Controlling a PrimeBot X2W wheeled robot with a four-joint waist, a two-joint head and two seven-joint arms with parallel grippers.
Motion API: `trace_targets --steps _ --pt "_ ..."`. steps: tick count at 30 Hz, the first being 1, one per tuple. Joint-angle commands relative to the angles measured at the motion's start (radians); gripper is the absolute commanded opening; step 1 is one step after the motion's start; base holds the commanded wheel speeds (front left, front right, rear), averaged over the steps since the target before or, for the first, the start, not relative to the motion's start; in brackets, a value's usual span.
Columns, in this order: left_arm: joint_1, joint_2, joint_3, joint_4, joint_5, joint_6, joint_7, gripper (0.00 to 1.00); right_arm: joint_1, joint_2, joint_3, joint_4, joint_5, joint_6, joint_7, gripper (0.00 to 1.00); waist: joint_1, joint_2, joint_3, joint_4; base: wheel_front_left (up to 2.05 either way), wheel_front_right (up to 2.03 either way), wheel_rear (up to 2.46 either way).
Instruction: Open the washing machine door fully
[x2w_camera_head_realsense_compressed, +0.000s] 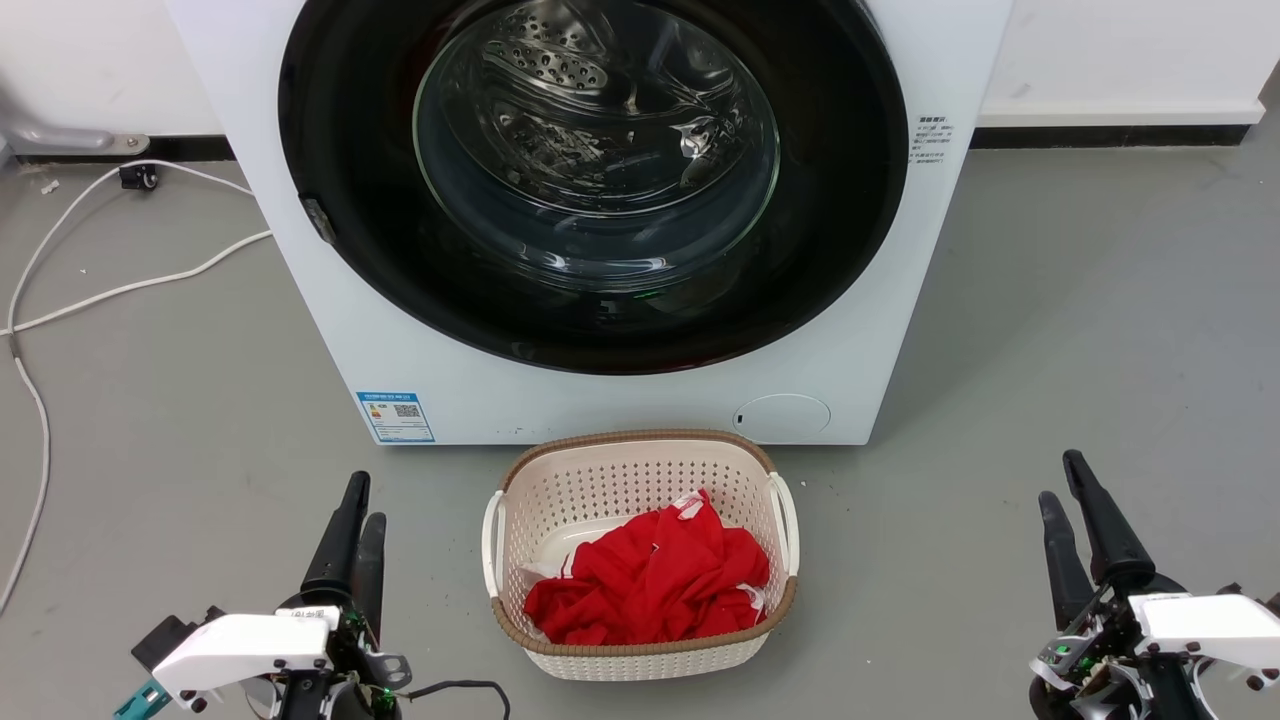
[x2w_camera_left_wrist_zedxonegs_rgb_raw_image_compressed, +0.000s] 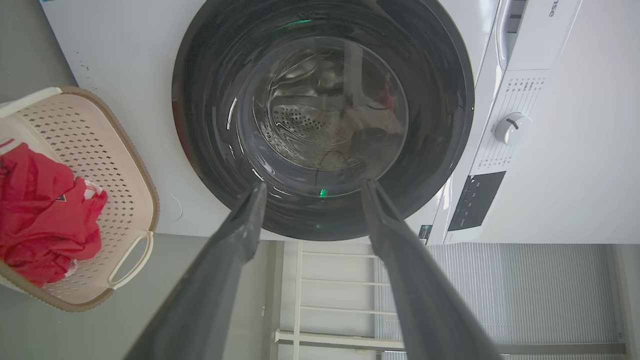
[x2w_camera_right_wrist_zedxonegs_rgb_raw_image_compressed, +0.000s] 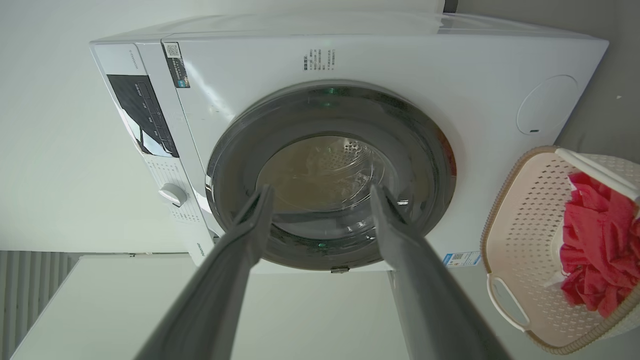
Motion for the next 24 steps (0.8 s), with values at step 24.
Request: trace_targets --steps 24 --pt "-0.042 0.003 -0.008 -0.162 0.485 -0.002 -0.104 1.0 0.012 0.001 0.028 -0.172 -0.595 0.0 -0.104 1.0 0.0001 0.0 -0.001 -0.001 0.0 0.0 0.0"
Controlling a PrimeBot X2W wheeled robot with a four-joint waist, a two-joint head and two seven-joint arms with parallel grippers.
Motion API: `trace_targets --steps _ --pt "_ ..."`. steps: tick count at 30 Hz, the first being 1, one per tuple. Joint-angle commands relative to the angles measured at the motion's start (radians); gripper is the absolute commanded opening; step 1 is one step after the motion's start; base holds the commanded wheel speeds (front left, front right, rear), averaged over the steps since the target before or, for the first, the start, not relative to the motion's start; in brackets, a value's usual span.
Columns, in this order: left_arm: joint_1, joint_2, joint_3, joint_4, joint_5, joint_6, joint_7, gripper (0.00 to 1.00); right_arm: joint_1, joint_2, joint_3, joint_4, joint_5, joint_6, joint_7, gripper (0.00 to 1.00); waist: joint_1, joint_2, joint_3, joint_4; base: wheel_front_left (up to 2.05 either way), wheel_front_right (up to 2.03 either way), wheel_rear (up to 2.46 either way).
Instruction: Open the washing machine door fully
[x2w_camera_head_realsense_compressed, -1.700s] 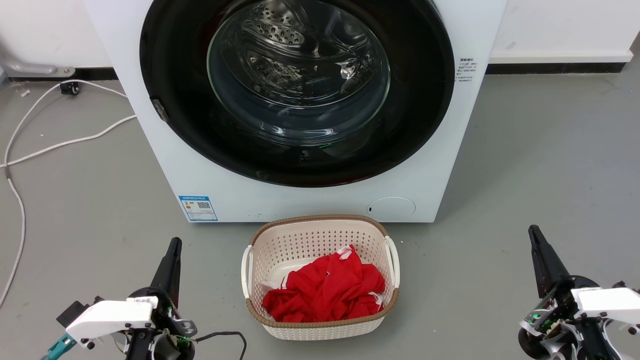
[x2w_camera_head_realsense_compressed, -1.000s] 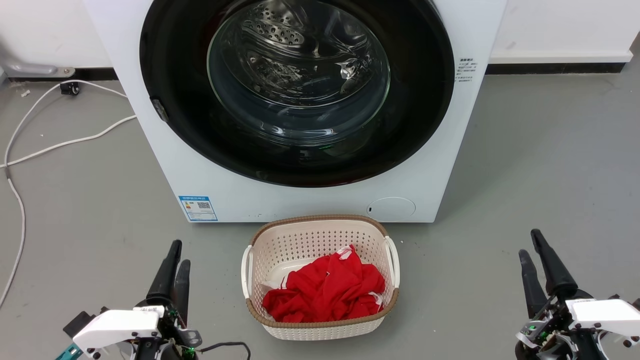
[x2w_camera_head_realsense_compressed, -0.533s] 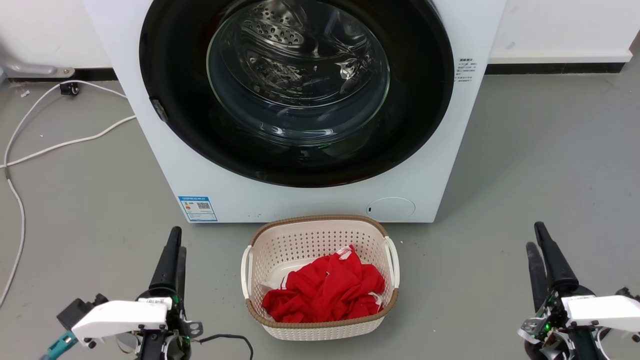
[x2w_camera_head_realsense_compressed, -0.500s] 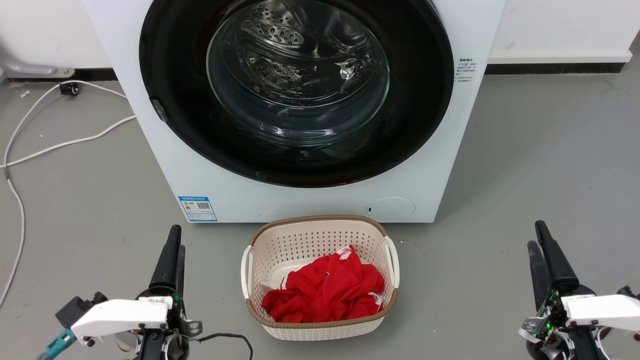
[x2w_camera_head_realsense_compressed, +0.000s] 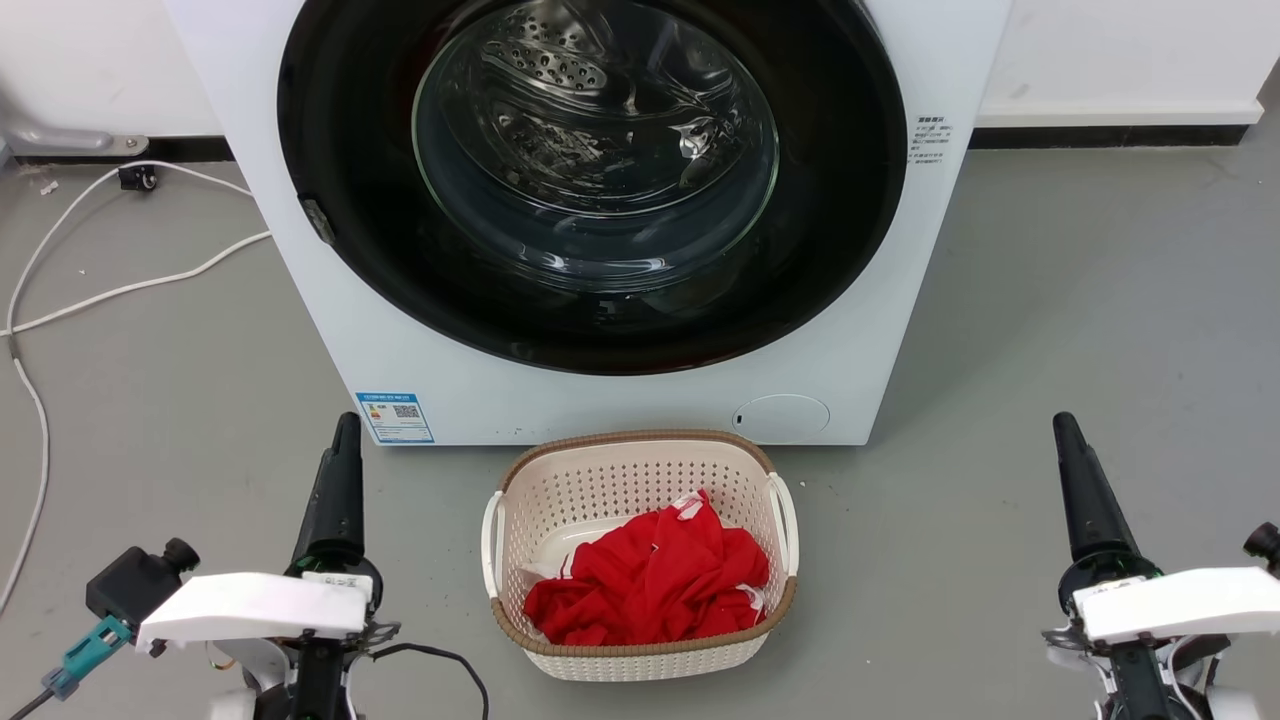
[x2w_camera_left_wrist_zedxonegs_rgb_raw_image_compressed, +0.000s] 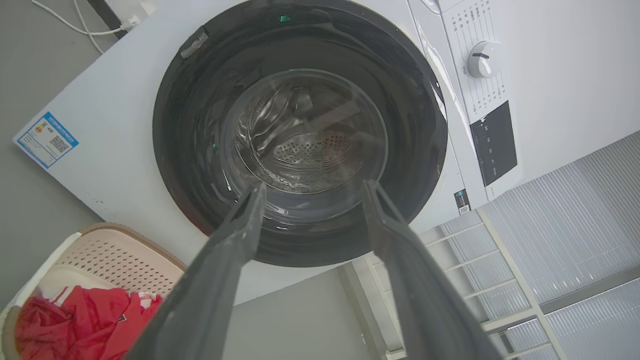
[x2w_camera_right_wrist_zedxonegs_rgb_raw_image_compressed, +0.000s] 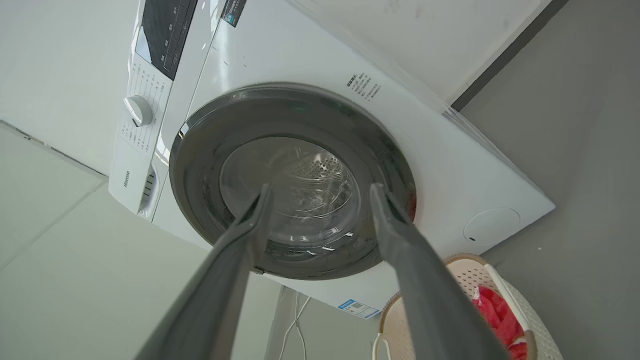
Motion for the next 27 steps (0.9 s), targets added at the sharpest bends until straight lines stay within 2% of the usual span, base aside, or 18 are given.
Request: trace_targets --steps 1,12,27 --pt "-0.03 0.003 -0.008 -0.026 0.066 -0.002 -0.015 1.0 -0.002 0.0 0.006 -0.03 -0.079 0.0 -0.013 1.0 -0.0001 0.0 -0.001 0.0 0.0 0.0 0.0" --pt "-0.021 0.002 -0.032 -0.038 0.287 -0.002 -0.052 1.0 0.021 0.001 0.028 -0.034 -0.326 0.0 -0.051 1.0 -0.0001 0.0 -0.004 -0.004 0.0 0.0 0.0" --pt "-0.022 0.002 -0.061 -0.005 0.515 0.007 -0.094 1.0 0.028 0.003 0.022 -0.02 -0.531 0.0 -0.069 1.0 -0.0001 0.0 -0.008 -0.006 0.0 0.0 0.0"
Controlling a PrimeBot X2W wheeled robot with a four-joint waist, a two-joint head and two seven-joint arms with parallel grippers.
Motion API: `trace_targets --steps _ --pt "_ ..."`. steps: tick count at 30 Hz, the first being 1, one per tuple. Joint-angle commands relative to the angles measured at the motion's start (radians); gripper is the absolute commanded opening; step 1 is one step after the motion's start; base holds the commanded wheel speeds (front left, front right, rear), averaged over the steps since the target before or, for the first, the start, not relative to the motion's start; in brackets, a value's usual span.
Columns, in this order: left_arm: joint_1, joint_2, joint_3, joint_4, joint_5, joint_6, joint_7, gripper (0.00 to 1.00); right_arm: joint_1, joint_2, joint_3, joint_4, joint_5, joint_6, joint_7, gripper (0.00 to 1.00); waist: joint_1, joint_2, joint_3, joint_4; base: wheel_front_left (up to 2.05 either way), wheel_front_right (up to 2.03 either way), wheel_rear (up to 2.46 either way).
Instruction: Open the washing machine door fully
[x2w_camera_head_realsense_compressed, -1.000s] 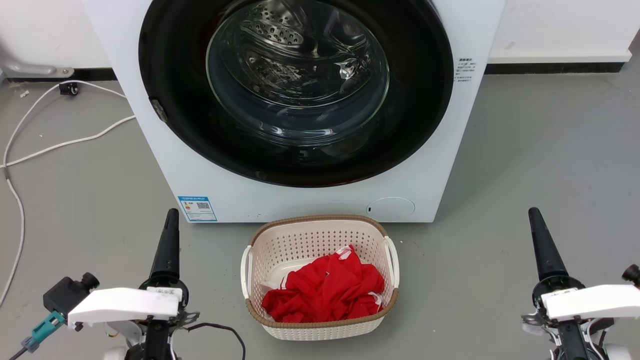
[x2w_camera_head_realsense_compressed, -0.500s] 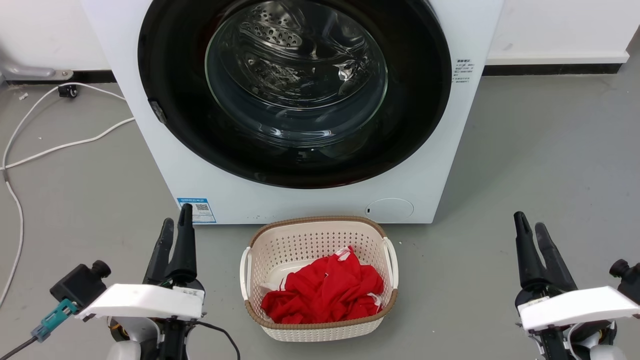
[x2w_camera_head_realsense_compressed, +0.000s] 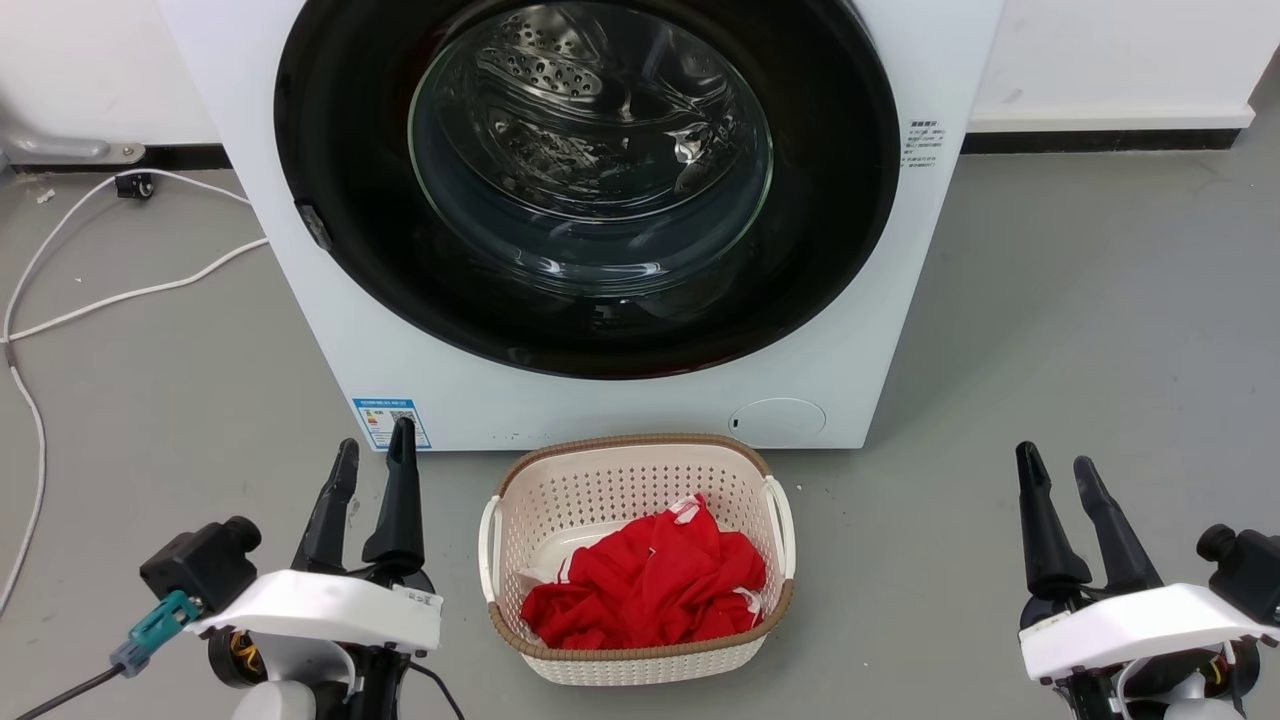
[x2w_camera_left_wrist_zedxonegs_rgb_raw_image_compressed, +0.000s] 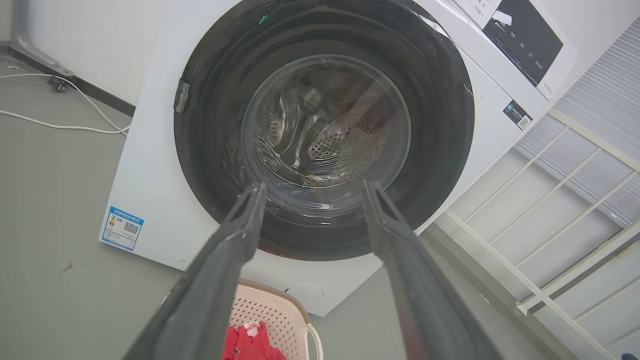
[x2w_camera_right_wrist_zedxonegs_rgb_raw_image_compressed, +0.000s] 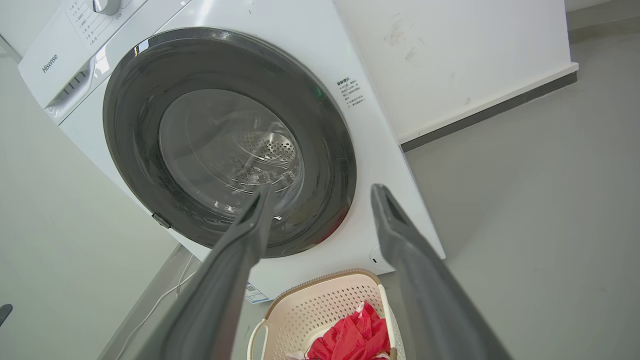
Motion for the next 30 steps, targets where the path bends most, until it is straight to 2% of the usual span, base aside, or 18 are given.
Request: trace_targets --steps 1,30 --pt "-0.023 0.002 -0.003 -0.008 0.037 0.002 -0.01 1.0 -0.005 0.002 0.0 -0.015 -0.034 0.0 -0.009 1.0 0.0 -0.0001 0.0 0.0 0.0 0.0 0.0" --pt "-0.023 0.009 -0.031 0.008 0.37 0.024 -0.082 1.0 0.021 0.005 0.019 -0.043 -0.346 0.0 -0.03 1.0 0.0 -0.0001 0.001 -0.004 0.0 0.0 0.0"
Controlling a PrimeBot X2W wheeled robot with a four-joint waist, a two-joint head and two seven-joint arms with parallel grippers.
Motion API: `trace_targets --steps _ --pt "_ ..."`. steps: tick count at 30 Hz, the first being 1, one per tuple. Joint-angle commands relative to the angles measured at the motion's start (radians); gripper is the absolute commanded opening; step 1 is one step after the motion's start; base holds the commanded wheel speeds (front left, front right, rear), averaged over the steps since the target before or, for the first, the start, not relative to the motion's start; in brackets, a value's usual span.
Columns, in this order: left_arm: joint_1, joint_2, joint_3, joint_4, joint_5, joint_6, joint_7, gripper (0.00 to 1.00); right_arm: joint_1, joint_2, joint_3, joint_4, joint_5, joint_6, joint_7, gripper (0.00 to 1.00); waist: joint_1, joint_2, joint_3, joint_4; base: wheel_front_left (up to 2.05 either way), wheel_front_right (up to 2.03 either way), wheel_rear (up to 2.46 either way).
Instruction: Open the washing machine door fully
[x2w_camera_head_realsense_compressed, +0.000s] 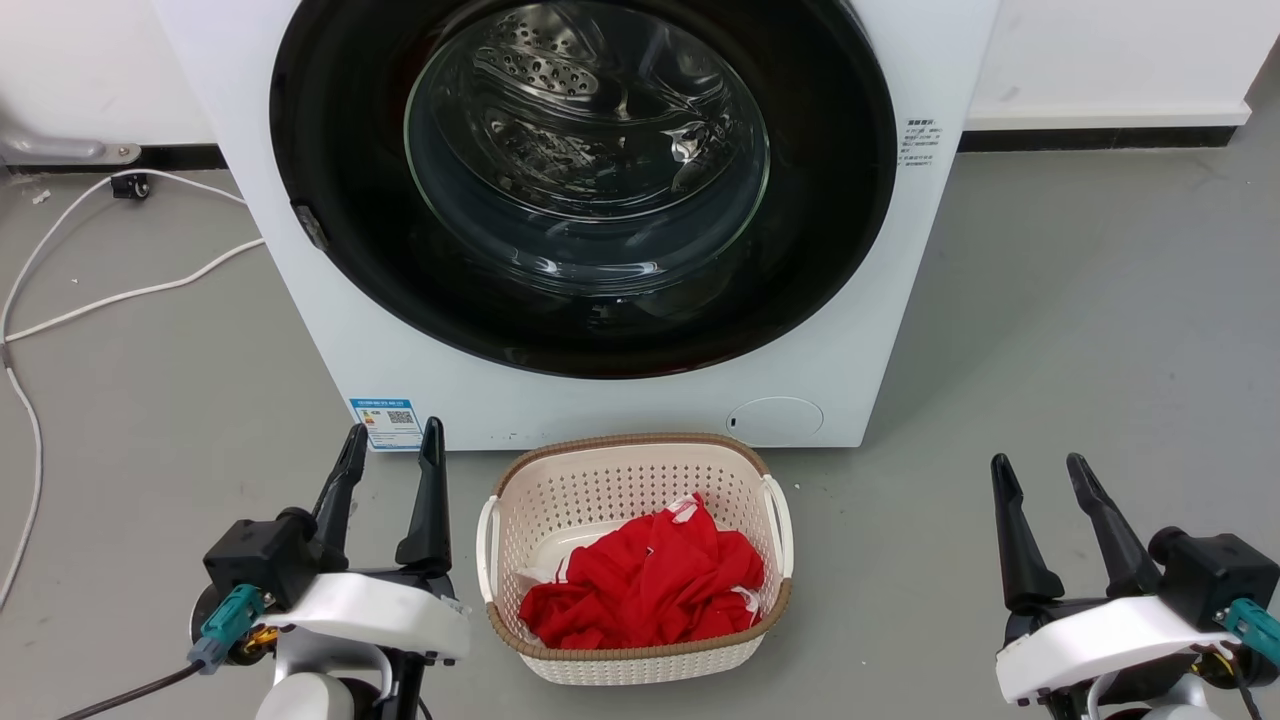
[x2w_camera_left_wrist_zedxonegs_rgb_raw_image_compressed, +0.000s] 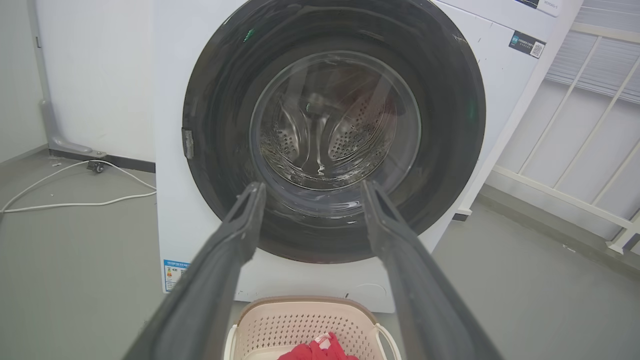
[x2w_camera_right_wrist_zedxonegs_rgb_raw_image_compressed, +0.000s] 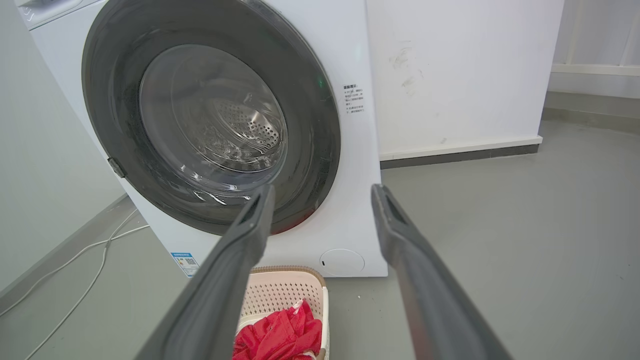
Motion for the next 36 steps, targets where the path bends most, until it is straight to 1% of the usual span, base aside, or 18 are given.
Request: trace_targets --steps 1,22,36 --pt "-0.013 0.006 -0.002 -0.008 0.021 0.003 -0.007 1.0 0.0 0.003 0.002 -0.013 -0.024 0.0 -0.006 1.0 0.0 0.0 0.0 0.0 0.0 0.0 0.0" --pt "-0.013 0.007 -0.016 0.002 0.19 0.015 -0.049 1.0 0.017 0.005 0.013 -0.038 -0.198 0.0 -0.026 1.0 0.0 0.0 0.0 -0.006 0.0 0.0 0.0" --pt "-0.011 0.005 -0.021 0.006 0.279 0.021 -0.073 1.0 0.021 0.006 0.014 -0.035 -0.275 0.0 -0.039 1.0 0.0 0.0 -0.001 -0.007 0.0 0.0 0.0"
